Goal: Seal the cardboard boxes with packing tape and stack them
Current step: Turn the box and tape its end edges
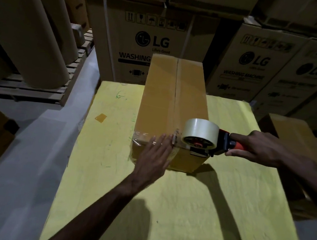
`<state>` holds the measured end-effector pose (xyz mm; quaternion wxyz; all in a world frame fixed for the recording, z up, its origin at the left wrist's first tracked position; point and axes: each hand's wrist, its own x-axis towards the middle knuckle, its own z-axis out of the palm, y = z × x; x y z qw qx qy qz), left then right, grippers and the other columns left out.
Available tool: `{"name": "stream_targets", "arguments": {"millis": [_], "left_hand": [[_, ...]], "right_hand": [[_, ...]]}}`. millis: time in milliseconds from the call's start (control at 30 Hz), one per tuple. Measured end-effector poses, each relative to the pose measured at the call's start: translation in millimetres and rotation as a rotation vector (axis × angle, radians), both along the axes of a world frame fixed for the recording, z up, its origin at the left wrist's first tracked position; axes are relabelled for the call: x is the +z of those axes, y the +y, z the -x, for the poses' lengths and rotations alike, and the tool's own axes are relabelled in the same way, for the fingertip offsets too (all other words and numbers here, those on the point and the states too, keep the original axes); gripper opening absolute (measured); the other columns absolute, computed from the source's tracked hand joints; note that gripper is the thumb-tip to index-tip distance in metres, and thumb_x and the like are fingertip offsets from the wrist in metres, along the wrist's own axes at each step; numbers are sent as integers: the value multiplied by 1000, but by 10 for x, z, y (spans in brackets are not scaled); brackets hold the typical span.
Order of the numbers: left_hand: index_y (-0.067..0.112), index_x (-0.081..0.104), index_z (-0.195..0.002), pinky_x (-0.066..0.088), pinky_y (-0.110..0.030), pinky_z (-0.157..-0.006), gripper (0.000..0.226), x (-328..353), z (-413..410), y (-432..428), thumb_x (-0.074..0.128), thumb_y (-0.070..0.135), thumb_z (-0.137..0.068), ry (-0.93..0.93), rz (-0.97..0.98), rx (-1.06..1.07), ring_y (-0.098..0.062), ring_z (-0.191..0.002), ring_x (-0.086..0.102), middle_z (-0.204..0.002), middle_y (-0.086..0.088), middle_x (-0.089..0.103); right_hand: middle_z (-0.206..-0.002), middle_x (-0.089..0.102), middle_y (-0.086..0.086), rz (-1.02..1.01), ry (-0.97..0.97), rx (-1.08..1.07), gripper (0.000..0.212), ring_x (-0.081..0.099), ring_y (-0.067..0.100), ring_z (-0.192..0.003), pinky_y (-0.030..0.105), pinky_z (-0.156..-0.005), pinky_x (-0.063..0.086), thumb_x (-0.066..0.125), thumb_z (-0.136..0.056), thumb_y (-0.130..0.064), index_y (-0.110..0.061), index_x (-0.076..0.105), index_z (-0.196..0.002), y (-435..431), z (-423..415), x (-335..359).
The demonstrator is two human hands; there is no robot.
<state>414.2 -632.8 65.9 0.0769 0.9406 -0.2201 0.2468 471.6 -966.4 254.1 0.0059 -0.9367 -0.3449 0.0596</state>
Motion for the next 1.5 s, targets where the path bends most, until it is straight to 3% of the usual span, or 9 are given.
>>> {"name": "stream_targets", "arguments": {"millis": [67, 167, 267, 400, 600, 833, 1167, 1400, 1500], "left_hand": [[4, 43, -155, 19, -47, -127, 81, 36, -56, -245, 80, 29, -86, 31, 40, -55, -36, -154, 30, -162, -21, 37], [1, 65, -133, 35, -48, -119, 55, 49, -149, -432, 83, 9, -81, 21, 161, -96, -44, -143, 44, -140, -24, 61], [5, 74, -118, 50, -47, -104, 46, 34, -180, -400, 90, 12, -76, 21, 190, -99, -42, -128, 58, -124, -21, 71], [9, 78, -107, 54, -44, -94, 40, 29, -176, -335, 95, 17, -71, 23, 141, -93, -39, -116, 63, -115, -18, 75], [7, 73, -119, 53, -42, -86, 40, -2, -248, -326, 87, 23, -85, -15, 144, -98, -38, -108, 67, -120, -24, 71], [7, 61, -142, 48, -46, -109, 48, -63, -294, -292, 67, 27, -100, -88, 63, -77, -31, -134, 58, -145, -15, 61], [11, 35, -159, 29, -52, -121, 71, -32, -152, -543, 54, 48, -102, 27, -42, 4, -30, -153, 32, -166, -12, 35], [19, 30, -161, 23, -54, -122, 92, -5, -160, -1279, 57, 73, -92, -19, -37, 88, -28, -151, 34, -165, -6, 36], [26, 38, -160, 23, -61, -119, 84, -22, -182, -1310, 62, 68, -92, -11, -63, 140, -30, -150, 39, -167, -3, 35]], "right_hand": [[-65, 50, -15, 51, -13, -4, 61, 53, -1, -54, 16, -49, 34, 28, -90, -86, -41, 49, -124, 51, 17, 29], [-64, 49, -14, 107, -25, -15, 64, 52, 0, -55, 19, -49, 33, 27, -87, -87, -39, 50, -123, 117, 42, 79], [-66, 47, -16, 143, -18, -24, 65, 51, -1, -56, 19, -51, 33, 27, -87, -85, -38, 50, -125, 159, 64, 101], [-69, 47, -16, 170, 9, -21, 69, 52, -1, -60, 19, -52, 34, 26, -86, -84, -36, 49, -130, 184, 74, 119], [-72, 52, -12, 140, 5, 39, 67, 51, 2, -60, 24, -54, 43, 25, -88, -84, -34, 50, -125, 57, 15, 84], [-70, 54, -11, 109, 35, 82, 62, 52, 2, -58, 23, -53, 41, 24, -88, -87, -40, 46, -122, -666, -139, 19], [-73, 55, -12, 6, 62, 65, 92, 55, 2, -62, 21, -56, 43, 12, -80, -95, -33, 48, -137, -1105, -181, -410], [-68, 58, -14, -201, 186, -123, 70, 55, 1, -60, 27, -58, 44, 32, -87, -88, -41, 48, -135, -1315, -15, -834], [-81, 69, -10, -320, 236, -176, 66, 61, 2, -65, 28, -60, 49, 32, -83, -92, -51, 38, -135, -1265, 121, -1133]]}}
